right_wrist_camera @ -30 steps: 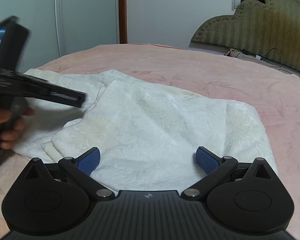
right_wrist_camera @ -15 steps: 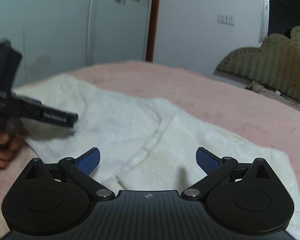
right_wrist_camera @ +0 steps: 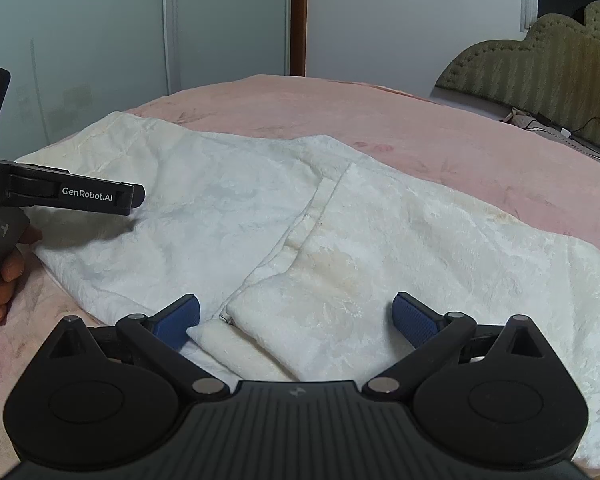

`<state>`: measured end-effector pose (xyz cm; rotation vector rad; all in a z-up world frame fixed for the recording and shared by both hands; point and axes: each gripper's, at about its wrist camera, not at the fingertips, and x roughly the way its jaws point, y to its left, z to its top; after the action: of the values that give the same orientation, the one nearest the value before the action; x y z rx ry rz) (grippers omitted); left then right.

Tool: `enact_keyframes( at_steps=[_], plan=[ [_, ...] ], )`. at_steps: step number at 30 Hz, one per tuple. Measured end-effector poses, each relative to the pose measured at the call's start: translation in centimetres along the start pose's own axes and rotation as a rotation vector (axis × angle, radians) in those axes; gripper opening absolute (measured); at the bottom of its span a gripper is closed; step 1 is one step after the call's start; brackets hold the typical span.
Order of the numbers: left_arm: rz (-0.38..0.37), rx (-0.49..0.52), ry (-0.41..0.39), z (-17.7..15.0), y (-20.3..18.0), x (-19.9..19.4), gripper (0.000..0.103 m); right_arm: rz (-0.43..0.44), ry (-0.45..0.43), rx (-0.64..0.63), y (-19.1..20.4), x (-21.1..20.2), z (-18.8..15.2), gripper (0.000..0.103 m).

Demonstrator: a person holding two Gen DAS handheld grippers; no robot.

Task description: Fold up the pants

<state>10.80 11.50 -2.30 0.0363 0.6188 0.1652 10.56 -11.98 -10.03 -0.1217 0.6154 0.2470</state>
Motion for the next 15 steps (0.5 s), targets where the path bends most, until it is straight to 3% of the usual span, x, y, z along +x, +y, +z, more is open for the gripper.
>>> enact_keyframes(
  at_steps=[15],
  plan=[
    [0.002,0.003,0.0,0.05,-0.17,0.0,0.103,-0.001,0.002,0.0,0.02,0.18,0.04,0.103]
  ],
)
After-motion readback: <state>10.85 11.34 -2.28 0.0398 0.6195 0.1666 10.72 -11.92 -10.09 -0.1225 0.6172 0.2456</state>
